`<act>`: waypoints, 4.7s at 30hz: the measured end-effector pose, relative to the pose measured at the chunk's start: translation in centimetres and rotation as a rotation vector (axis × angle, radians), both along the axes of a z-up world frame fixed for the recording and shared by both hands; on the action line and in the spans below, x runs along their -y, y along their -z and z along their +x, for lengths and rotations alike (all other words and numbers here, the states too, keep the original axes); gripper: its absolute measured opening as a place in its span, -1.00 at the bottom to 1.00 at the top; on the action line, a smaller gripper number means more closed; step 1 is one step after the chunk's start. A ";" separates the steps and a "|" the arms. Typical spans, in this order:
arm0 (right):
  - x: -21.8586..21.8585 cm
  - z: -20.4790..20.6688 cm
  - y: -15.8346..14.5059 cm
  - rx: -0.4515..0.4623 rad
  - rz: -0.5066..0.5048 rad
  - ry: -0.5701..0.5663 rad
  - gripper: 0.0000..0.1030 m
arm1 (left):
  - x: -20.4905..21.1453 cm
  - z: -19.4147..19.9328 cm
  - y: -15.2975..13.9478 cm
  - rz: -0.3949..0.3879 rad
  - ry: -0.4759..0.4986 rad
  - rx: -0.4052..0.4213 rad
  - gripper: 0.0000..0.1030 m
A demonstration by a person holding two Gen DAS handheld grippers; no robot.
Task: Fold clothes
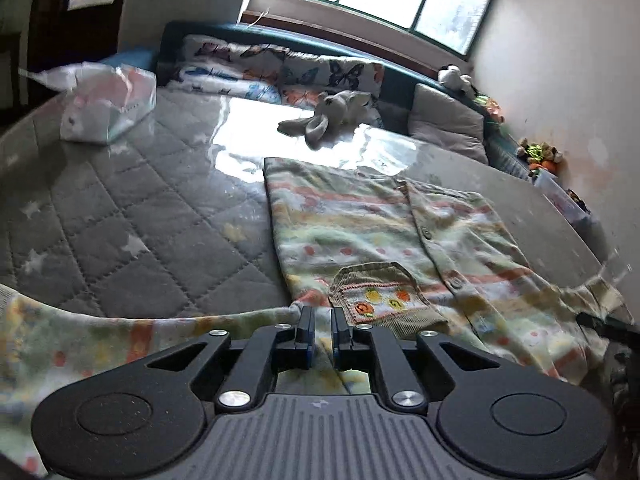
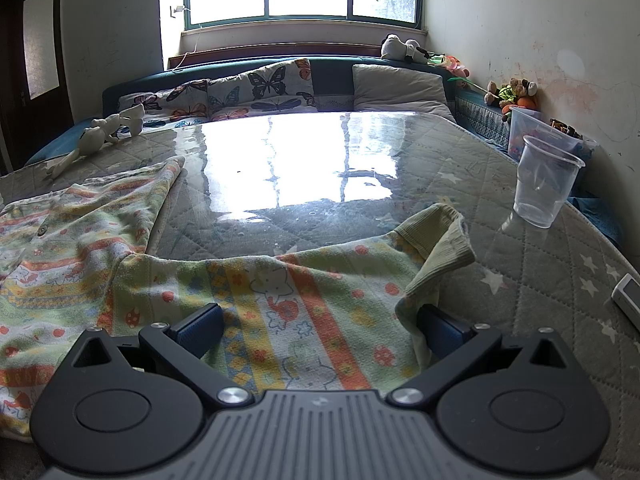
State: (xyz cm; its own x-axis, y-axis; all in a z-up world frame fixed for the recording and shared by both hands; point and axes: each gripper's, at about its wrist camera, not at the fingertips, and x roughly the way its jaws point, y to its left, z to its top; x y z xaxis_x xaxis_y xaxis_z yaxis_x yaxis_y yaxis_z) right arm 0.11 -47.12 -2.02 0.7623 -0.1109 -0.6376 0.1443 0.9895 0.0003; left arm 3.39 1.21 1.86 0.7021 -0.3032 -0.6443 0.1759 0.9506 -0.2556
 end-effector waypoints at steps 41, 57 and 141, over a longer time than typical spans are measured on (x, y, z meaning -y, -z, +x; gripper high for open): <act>0.0 0.0 0.0 0.000 0.000 0.000 1.00 | -15.3 -5.7 0.6 0.082 -0.399 -0.020 -0.39; -4.3 -2.7 -2.1 0.019 -0.100 -0.207 1.00 | -6.7 -5.7 -4.1 0.098 -0.206 0.158 0.72; -2.0 -2.5 -9.9 0.189 0.196 -0.240 -0.86 | 2.5 -4.6 -2.5 0.121 -0.057 0.150 1.00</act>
